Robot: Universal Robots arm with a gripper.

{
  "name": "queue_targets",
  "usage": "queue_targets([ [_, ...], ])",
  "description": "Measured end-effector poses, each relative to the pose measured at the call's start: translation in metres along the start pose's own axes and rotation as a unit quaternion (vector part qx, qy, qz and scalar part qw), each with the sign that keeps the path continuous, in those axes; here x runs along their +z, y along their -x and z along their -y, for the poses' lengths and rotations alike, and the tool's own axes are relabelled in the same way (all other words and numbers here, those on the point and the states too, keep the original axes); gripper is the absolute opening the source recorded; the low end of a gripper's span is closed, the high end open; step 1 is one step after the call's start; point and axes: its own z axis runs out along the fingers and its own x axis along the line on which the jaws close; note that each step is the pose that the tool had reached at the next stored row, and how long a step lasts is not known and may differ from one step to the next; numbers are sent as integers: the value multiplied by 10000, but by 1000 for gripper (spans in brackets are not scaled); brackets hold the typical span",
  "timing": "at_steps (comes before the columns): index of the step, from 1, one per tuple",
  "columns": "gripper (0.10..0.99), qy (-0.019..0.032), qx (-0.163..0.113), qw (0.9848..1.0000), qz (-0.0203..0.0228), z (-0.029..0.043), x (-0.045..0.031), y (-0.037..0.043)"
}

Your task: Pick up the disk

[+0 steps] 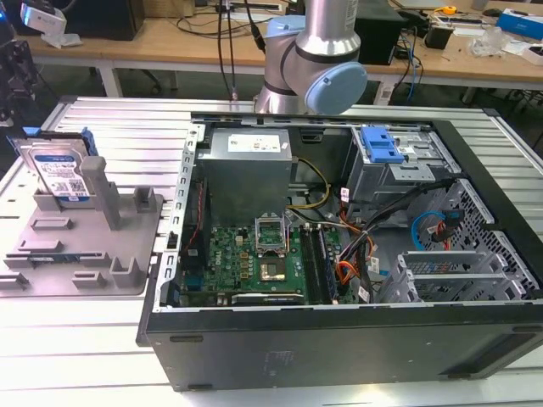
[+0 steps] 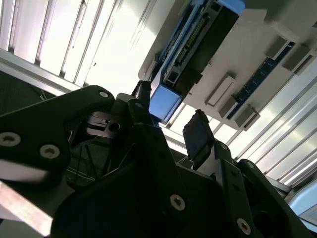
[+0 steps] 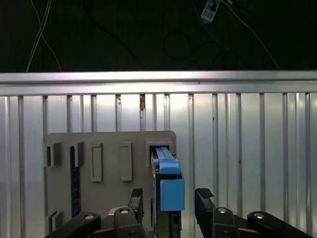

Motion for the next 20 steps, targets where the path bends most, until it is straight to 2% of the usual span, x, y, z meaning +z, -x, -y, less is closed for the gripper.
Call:
queue_targets([
  [3,541,1,0,10000,-1,7,18,-1],
  [11,541,1,0,10000,0,10,139,-5],
  [20,541,1,-1,10000,-1,12,241,-5],
])
